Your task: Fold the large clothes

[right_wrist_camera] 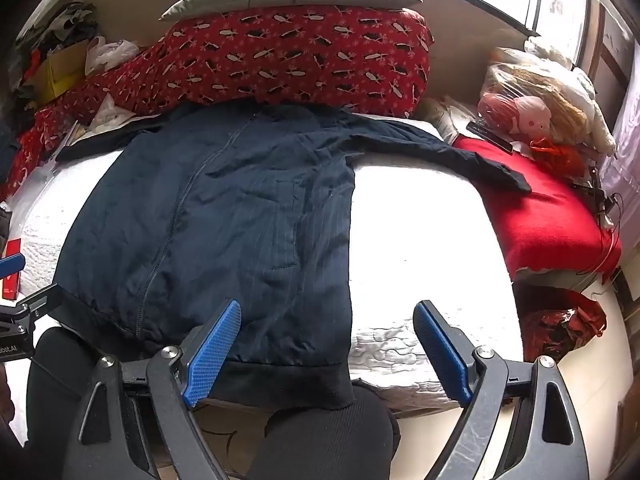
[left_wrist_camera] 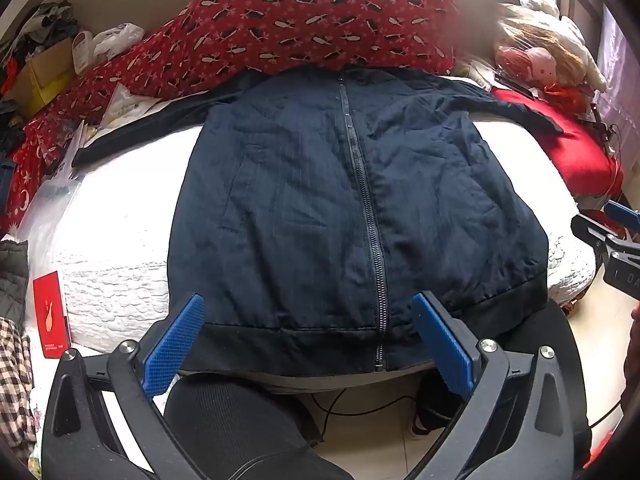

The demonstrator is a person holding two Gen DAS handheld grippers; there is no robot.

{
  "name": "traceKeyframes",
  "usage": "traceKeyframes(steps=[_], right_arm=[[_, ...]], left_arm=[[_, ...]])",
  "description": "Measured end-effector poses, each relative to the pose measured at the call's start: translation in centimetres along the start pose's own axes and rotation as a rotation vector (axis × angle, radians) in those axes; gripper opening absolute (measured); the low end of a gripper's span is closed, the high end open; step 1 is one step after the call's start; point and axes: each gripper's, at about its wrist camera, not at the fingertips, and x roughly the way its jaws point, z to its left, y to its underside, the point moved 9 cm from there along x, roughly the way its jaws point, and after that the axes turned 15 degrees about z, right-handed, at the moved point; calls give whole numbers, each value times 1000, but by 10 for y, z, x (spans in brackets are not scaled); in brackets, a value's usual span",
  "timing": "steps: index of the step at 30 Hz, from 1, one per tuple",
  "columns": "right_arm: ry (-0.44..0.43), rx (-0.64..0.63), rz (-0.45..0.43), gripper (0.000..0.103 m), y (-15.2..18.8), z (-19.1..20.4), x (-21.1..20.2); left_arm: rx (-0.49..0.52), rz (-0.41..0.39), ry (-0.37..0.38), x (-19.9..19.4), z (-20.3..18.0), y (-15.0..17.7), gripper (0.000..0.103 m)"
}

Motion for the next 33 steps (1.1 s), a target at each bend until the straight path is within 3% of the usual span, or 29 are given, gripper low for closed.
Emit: traceKeyframes(steps=[19,33], right_arm=[[-36,29,14,89,-4,0,8],[-7,10,31,89,-3,0,11]], left_arm=[[26,8,25,5,-10,-2,103],[16,21,35,9,-8,-3,103]])
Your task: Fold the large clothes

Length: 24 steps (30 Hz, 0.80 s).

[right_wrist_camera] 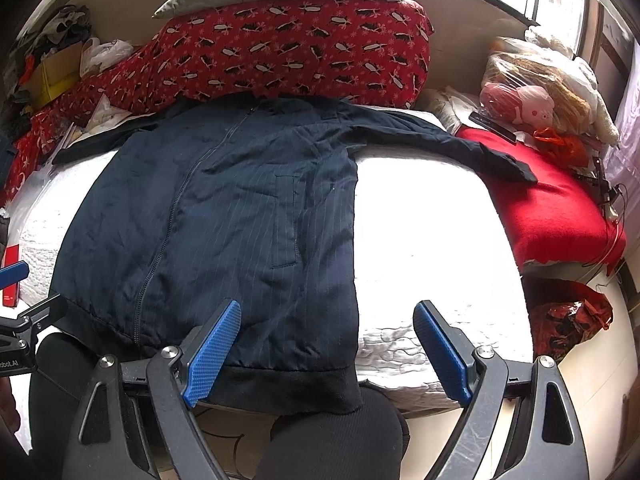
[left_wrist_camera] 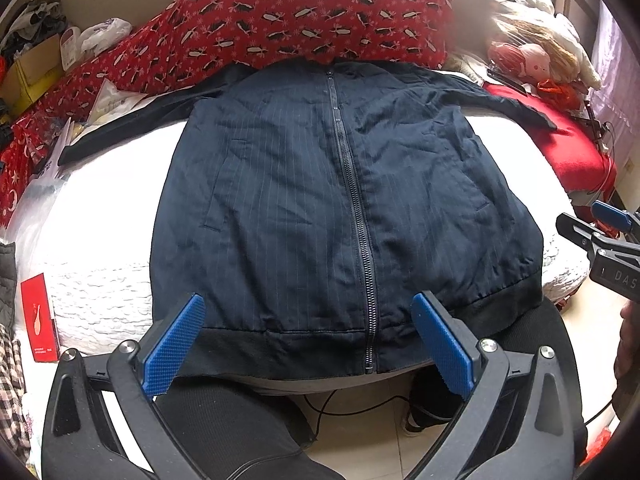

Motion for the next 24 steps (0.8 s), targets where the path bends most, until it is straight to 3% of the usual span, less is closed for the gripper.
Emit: traceKeyframes(steps=[24], right_arm=[[24,-16,46,89,-8,4,15]], left_arm=[[-19,34,8,15,9,-11,103]])
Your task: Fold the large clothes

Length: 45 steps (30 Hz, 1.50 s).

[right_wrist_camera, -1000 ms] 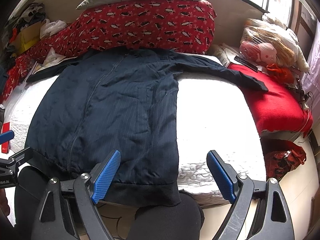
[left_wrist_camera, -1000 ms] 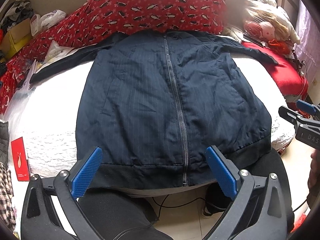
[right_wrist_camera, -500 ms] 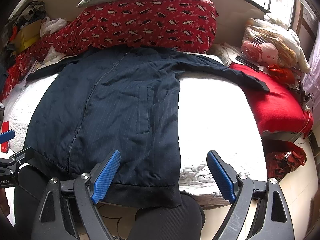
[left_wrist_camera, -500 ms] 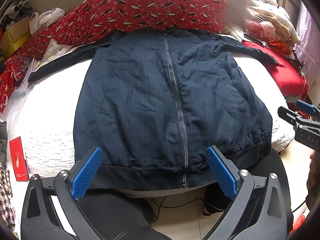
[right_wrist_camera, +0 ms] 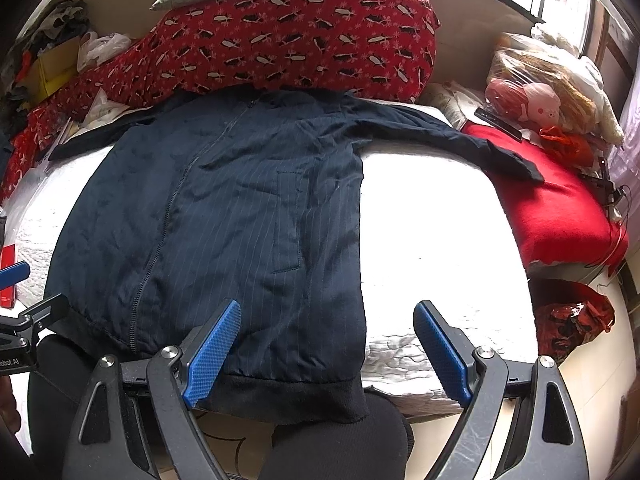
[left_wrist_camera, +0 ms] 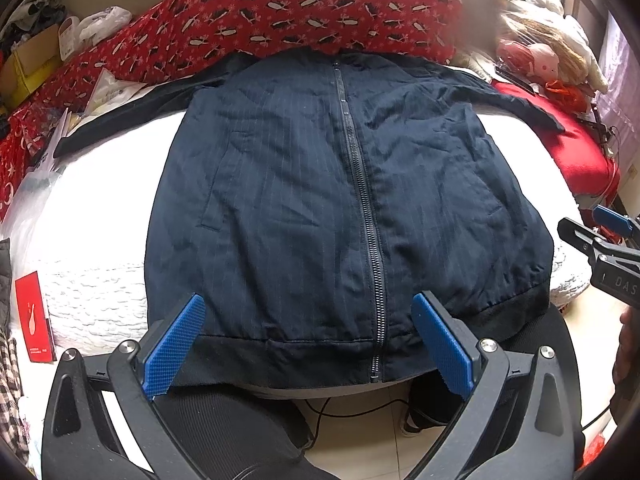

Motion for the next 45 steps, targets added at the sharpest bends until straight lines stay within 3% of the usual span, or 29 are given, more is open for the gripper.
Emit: traceKeyframes(steps=[8,11,15,18,20,21,22,23,25,28,31,33,35,37,38,40,42,45], right_arm=[[-1,14,15,89,-4,-4,10],[-7,26,46,89,-2,-10,20],[-27,80,135,89,9,-28,48],[-78,98,218,89,24,-36,75],[-103,85,276,79,35,-37,98],[-127,80,289,67,38,-36,104],[-186,80,300,35,42,-32,109],[-248,86,308,13,45,-28,111],[-359,102,280,7,48,-25,103],[-474,98,207,4,50,-36,62],[-460,121,131,4,55,-71,32],[-426,164,178,4,65,-90,50],[-408,174,284,7,81,-89,89],[-365,197,409,9,96,-83,120],[-333,201,430,10,98,-83,128],[-323,195,350,14,82,-83,122],[-288,187,199,16,55,-83,106],[-320,134,43,23,25,-59,116]], left_arm=[[-35,17,-2,6,17,-3,103],[-94,38,-21,15,47,-5,103],[-260,127,-42,41,110,4,103],[-364,228,1,70,145,21,103],[-402,301,29,91,156,32,100],[-405,329,85,101,154,37,74],[-400,352,129,106,150,40,32],[-396,382,197,111,142,43,16],[-395,405,205,106,135,47,4],[-324,375,270,68,113,51,4],[-287,385,322,52,98,59,5],[-292,414,327,57,92,65,5],[-271,433,279,55,89,64,5],[-241,399,300,33,80,51,5],[-222,360,300,20,75,41,5],[-181,269,277,-4,67,12,6],[-148,206,267,-10,59,-17,8],[-137,148,230,11,40,-61,21]])
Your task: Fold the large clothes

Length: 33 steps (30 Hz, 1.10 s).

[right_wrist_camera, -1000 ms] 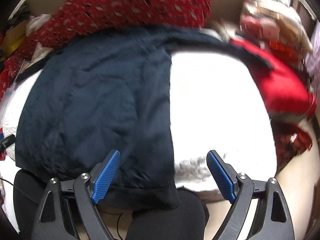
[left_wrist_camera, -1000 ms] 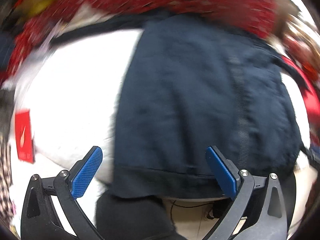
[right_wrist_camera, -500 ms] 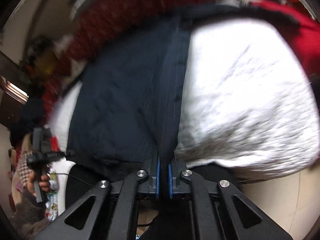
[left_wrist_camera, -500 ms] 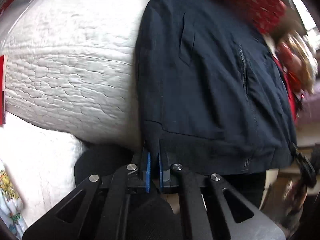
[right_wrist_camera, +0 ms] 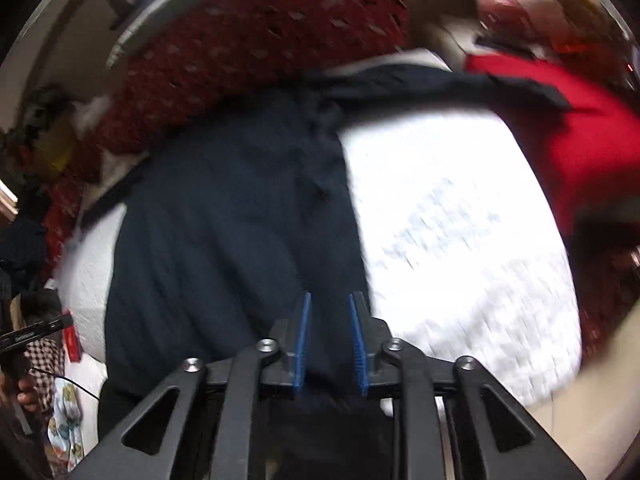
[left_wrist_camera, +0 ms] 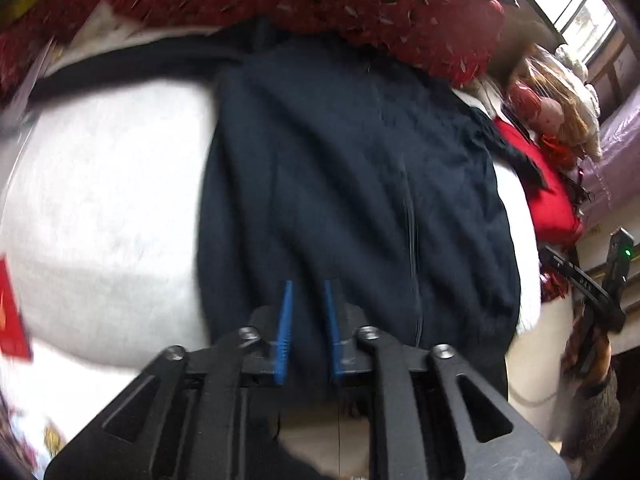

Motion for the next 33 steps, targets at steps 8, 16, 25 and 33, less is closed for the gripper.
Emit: traceKeyframes(steps=[8,16,25,33], right_arm=[[14,-21,211,5,-45,6,72],[-136,697,-205,67,-153,-256,-8],[-382,1080,-210,68,-214,-327,50],[-79,792,-348,1,-272,-301,-14]], left_arm=[[-48,121,-45,87,-22,-63,23],[-75,165,19,101,-23,-70,23],[-114,130,29,88,-15,-111,24],[-193,82,16,99,17,-159,33]])
